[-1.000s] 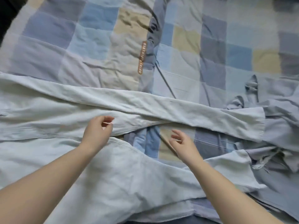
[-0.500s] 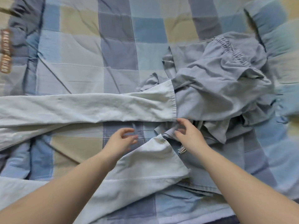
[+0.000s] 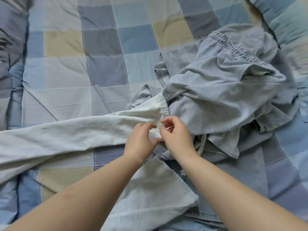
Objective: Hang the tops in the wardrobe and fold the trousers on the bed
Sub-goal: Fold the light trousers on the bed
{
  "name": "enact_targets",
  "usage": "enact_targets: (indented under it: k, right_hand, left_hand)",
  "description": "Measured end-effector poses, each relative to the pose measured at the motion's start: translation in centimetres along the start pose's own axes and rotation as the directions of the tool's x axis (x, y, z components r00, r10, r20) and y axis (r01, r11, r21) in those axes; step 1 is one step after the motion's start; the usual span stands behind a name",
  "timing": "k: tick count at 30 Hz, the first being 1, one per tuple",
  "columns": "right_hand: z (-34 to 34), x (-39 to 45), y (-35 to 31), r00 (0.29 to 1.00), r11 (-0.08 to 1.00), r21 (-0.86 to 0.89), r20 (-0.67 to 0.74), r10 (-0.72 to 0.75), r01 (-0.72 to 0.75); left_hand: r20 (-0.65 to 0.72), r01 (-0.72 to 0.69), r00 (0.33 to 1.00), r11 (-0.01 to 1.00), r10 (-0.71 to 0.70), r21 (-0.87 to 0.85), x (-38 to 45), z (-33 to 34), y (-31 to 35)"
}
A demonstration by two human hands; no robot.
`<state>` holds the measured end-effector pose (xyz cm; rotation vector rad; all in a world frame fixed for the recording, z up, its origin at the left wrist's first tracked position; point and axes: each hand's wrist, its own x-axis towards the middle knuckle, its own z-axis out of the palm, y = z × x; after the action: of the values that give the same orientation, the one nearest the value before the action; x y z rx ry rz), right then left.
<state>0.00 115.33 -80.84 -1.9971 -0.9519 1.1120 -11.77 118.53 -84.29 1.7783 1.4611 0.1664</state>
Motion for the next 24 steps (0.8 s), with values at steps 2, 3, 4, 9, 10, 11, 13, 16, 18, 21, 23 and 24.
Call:
enact_targets:
  k: [2, 3, 4, 9, 10, 11, 13, 16, 18, 21, 23, 24]
  right_hand:
    - [-0.8, 1.0, 1.0, 0.991, 0.976, -0.177, -0.029, 0.128, -0.131]
    - [-0.9, 1.5, 1.4, 0.98, 0.953, -0.237, 0.021, 0.197, -0.186]
    - [-0.8, 1.9, 1.4, 0.965, 0.945, -0.24, 0.082, 0.247, -0.222]
    - [0.1, 2.2, 0.7, 0.916, 0.963, 0.089, 0.34, 0.212, -0.256]
    - [-0.1, 2.4, 0.6, 0.939, 0.975, 0.109, 0.31, 0.151, -0.193]
    - [-0.4, 2.6, 0.4, 0.967, 0.991, 0.083, 0.243, 0.079, -0.102]
    - [-1.3, 3.1, 0.2, 0.994, 0.988, -0.127, 0.063, -0.085, 0.093]
    - [-1.7, 4.6, -0.9, 0.968, 0.912, -0.325, 0.08, -0.238, 0.251]
    - [-1.2, 5.4, -1.5, 0.959, 0.875, -0.393, 0.144, -0.245, 0.282]
    - [-1.0, 5.9, -2.4, 0.967, 0.919, -0.301, 0.057, -0.25, 0.255]
    - [-1.1, 5.0, -2.6, 0.975, 0.966, -0.135, 0.005, -0.222, 0.221]
    - [-1.1, 4.2, -2.7, 0.976, 0.975, -0.047, -0.017, -0.217, 0.216]
  left_hand:
    - [0.036, 0.031, 0.999, 0.999, -0.032, 0.028, 0.8, 0.6, -0.2]
    - [0.064, 0.029, 0.997, 0.999, -0.031, 0.028, 1.0, 1.1, 0.0]
    - [0.09, 0.026, 0.995, 0.999, -0.029, 0.025, 1.1, 1.6, 0.2]
    - [-0.09, 0.014, 0.996, 0.987, -0.029, -0.162, 0.7, 2.0, 0.8]
    - [-0.153, -0.002, 0.988, 0.982, -0.028, -0.191, 0.7, 1.0, 0.7]
    - [-0.2, -0.047, 0.98, 0.983, 0.01, -0.18, 0.9, -0.1, 0.6]
    - [-0.218, -0.179, 0.964, 0.978, 0.153, -0.104, 1.2, -2.8, 0.6]
    - [-0.086, -0.395, 0.913, 0.917, 0.399, 0.057, 1.4, -7.7, 1.4]
    - [0.037, -0.523, 0.85, 0.834, 0.526, 0.177, 1.6, -11.3, 2.2]
    - [0.138, -0.606, 0.791, 0.733, 0.596, 0.309, 2.2, -16.0, 4.2]
    - [0.049, -0.528, 0.837, 0.782, 0.545, 0.33, 3.2, -17.9, 5.5]
    - [-0.023, -0.445, 0.881, 0.844, 0.473, 0.3, 4.1, -18.7, 6.4]
